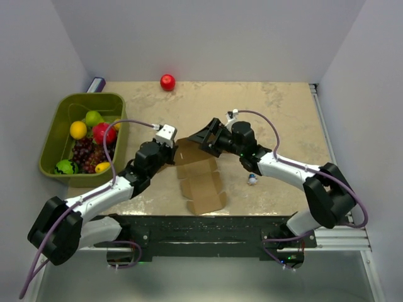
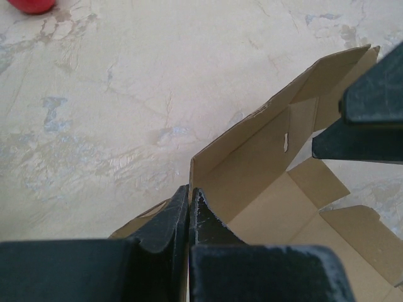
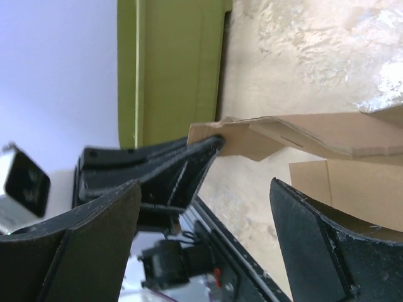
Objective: Fold the paper box
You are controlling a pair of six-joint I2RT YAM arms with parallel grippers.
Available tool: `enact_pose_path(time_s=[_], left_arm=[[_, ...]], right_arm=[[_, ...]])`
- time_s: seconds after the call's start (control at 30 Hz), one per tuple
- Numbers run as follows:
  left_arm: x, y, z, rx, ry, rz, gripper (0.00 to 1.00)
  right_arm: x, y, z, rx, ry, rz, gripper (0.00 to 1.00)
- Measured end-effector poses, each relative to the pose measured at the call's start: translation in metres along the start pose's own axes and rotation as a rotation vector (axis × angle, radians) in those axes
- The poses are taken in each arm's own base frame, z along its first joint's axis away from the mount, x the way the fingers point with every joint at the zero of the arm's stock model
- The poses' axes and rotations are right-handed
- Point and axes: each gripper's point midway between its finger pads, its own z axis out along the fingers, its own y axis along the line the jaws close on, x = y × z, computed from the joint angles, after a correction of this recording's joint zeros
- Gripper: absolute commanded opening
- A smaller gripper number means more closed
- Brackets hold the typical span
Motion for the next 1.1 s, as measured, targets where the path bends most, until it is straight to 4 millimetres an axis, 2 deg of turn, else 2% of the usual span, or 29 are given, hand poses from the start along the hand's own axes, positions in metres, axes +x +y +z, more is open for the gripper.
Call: enact_pose_path(time_s=[0.2,0.4,0.5,0.6,0.63,0.8,0.93,1.0,1.03,1.1], left_arm=[[0.002,-0.005,-0.001,0.01,-0.036,0.083,0.0],[-0.005,-0.016,-0.002,0.027,-0.081,0.187,0.0],[-0.006,-0.02,0.0,0.027,-0.094,0.228,0.0],[-0.004,-0.022,0.002,0.028,-0.091,0.265,0.0],[-0.003,-0.022,0.003,0.028,-0.089,0.276,0.0],[0.005,-0.022,0.007,0.024,-0.069,0.316,0.0],[0.008,-0.021,0.008,0.014,-0.064,0.335,0.23],[0.007,-0.02,0.008,0.005,-0.065,0.344,0.33],[0.007,-0.02,0.008,0.004,-0.066,0.345,0.45],[0.006,-0.021,0.008,0.003,-0.068,0.347,0.61]], right_arm=[[-0.013,-0.001,0.007,-0.002,-0.083,0.15,0.85],[-0.026,-0.019,0.014,0.058,-0.169,0.236,0.82],[-0.029,-0.032,0.018,0.095,-0.197,0.266,0.78],[-0.027,-0.045,0.023,0.131,-0.202,0.297,0.65],[-0.026,-0.05,0.025,0.143,-0.201,0.308,0.58],[-0.024,-0.064,0.03,0.179,-0.208,0.343,0.41],[-0.024,-0.063,0.03,0.178,-0.209,0.357,0.36],[-0.023,-0.063,0.03,0.177,-0.211,0.364,0.27],[-0.023,-0.063,0.03,0.177,-0.21,0.364,0.2],[-0.022,-0.061,0.03,0.174,-0.209,0.372,0.17]])
